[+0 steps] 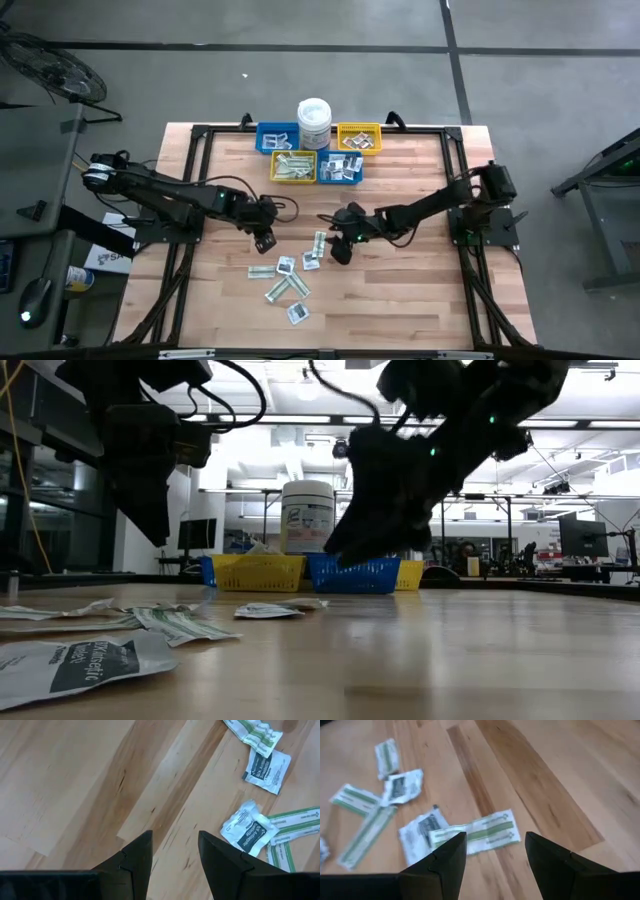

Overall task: Pick & Place First Aid Supplies
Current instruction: Put the green bandage pad into the left yellow bin

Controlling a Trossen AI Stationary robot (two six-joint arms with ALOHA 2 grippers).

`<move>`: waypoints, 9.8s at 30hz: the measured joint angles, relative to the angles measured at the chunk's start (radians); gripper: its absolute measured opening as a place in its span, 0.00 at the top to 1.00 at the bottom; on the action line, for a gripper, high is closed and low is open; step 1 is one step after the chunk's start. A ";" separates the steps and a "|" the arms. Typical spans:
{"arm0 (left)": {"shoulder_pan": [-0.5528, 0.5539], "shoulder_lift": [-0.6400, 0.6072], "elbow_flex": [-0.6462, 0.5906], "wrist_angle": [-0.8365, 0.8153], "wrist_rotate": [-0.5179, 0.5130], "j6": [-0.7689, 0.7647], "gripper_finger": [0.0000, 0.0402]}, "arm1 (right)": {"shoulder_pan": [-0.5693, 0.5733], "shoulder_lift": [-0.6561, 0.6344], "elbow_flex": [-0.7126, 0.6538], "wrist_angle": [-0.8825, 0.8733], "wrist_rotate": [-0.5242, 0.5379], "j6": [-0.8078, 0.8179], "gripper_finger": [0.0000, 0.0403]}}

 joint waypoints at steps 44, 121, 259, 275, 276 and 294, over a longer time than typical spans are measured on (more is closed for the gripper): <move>0.000 0.001 0.002 -0.003 0.000 -0.019 0.60 | -0.001 0.211 0.002 0.207 0.049 -0.267 0.72; 0.001 0.001 0.000 0.694 -0.064 0.287 0.60 | 0.064 -0.229 0.000 0.260 0.289 -0.350 1.00; 0.583 0.430 0.639 -0.292 -0.343 1.309 0.72 | -0.387 -0.512 -0.001 -0.256 0.092 -0.298 0.46; 0.583 0.430 0.639 -0.292 -0.224 1.214 0.72 | -0.387 -0.512 -0.001 -0.267 0.092 -0.298 0.46; 0.583 0.430 0.639 -0.291 -0.204 1.193 0.72 | -0.387 -0.512 -0.001 -0.273 0.092 -0.298 0.46; 0.660 0.454 0.638 -0.285 0.023 0.402 0.72 | -0.387 -0.512 -0.001 -0.303 0.055 -0.261 0.46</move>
